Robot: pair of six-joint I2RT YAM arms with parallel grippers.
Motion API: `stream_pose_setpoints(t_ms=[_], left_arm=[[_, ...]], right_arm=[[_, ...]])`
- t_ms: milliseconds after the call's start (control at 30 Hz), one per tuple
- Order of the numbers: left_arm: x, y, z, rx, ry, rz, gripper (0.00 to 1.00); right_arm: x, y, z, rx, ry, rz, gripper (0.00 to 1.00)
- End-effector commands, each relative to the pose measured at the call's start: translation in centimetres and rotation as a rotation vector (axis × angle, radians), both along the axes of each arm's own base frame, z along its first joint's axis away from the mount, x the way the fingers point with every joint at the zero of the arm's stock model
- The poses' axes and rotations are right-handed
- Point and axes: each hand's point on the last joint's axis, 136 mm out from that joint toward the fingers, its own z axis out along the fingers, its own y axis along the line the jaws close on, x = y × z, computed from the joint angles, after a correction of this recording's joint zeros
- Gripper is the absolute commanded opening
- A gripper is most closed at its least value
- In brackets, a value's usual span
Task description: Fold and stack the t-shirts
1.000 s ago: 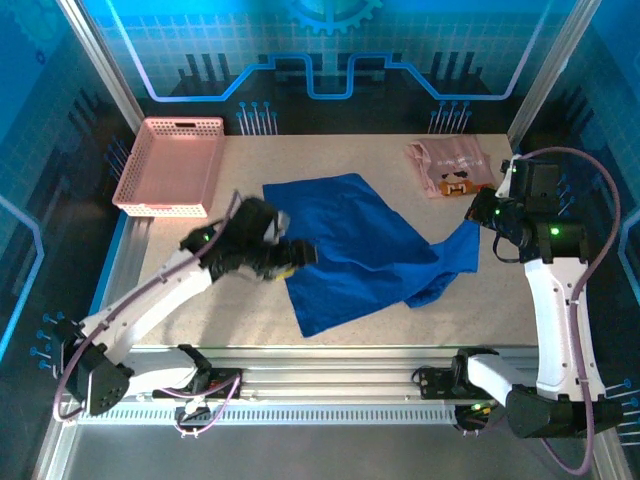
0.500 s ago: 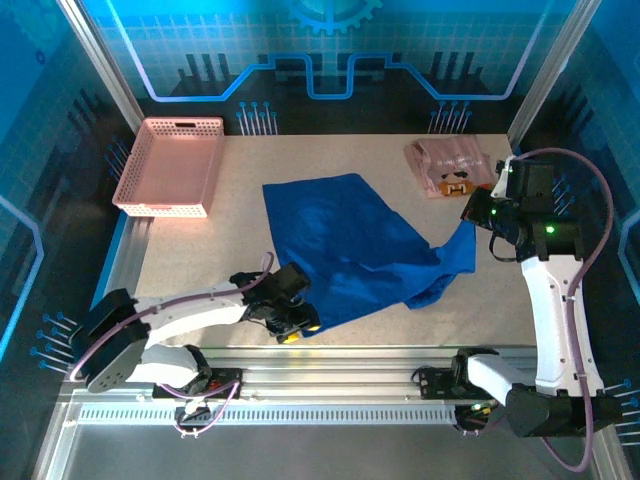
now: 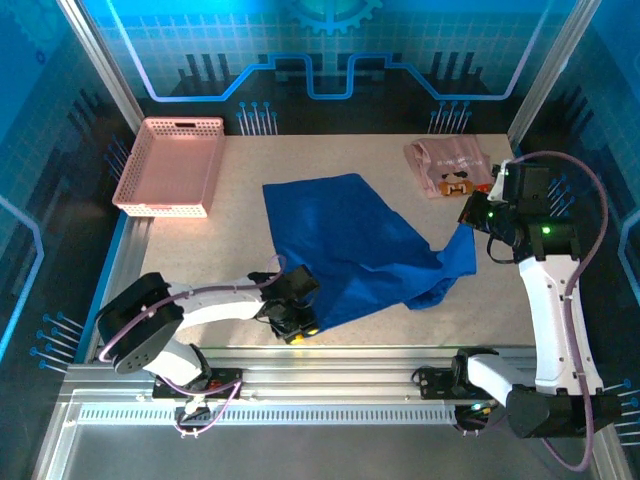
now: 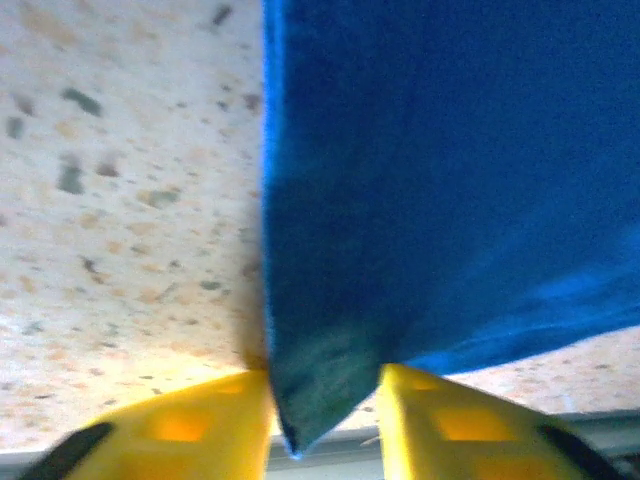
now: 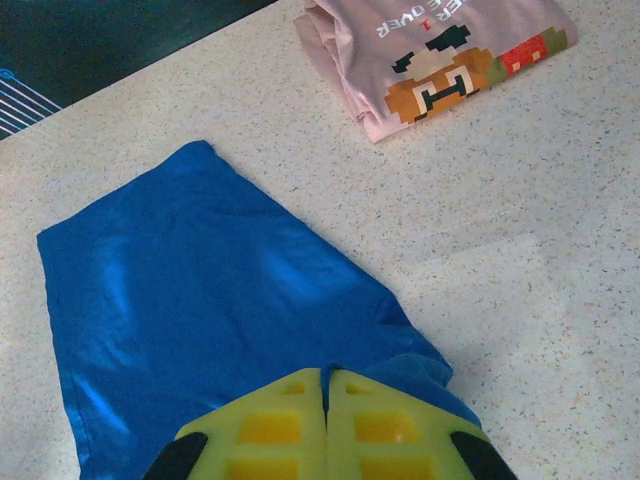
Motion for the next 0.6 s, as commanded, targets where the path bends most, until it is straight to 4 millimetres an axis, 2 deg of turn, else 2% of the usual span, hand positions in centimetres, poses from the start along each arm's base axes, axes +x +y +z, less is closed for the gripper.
stream_pose_setpoints(t_ms=[0, 67, 167, 233, 367, 500, 567], left_arm=[[2.9, -1.9, -0.9, -0.036, -0.101, -0.002, 0.15], [4.2, -1.7, 0.5, -0.034, -0.146, -0.008, 0.00], [6.6, -0.4, 4.8, -0.005, -0.256, -0.020, 0.00], [8.3, 1.4, 8.9, 0.011, -0.352, -0.010, 0.00], [10.3, 5.3, 16.7, 0.023, -0.529, 0.025, 0.00], [10.6, 7.6, 24.3, -0.007, -0.718, 0.031, 0.00], [10.3, 8.8, 28.8, -0.023, -0.835, 0.041, 0.00]], right_arm=[[-0.2, 0.6, 0.6, 0.006, -0.035, 0.027, 0.00], [-0.3, 0.7, 0.9, 0.006, -0.042, 0.033, 0.00], [-0.8, 1.2, 2.2, 0.017, -0.067, 0.056, 0.00], [-1.3, 1.6, 4.1, 0.029, -0.105, 0.075, 0.00], [-2.5, 2.8, 8.1, 0.076, -0.187, 0.125, 0.00], [-5.0, 5.0, 12.4, 0.171, -0.279, 0.217, 0.00], [-7.2, 6.0, 15.3, 0.210, -0.344, 0.266, 0.00]])
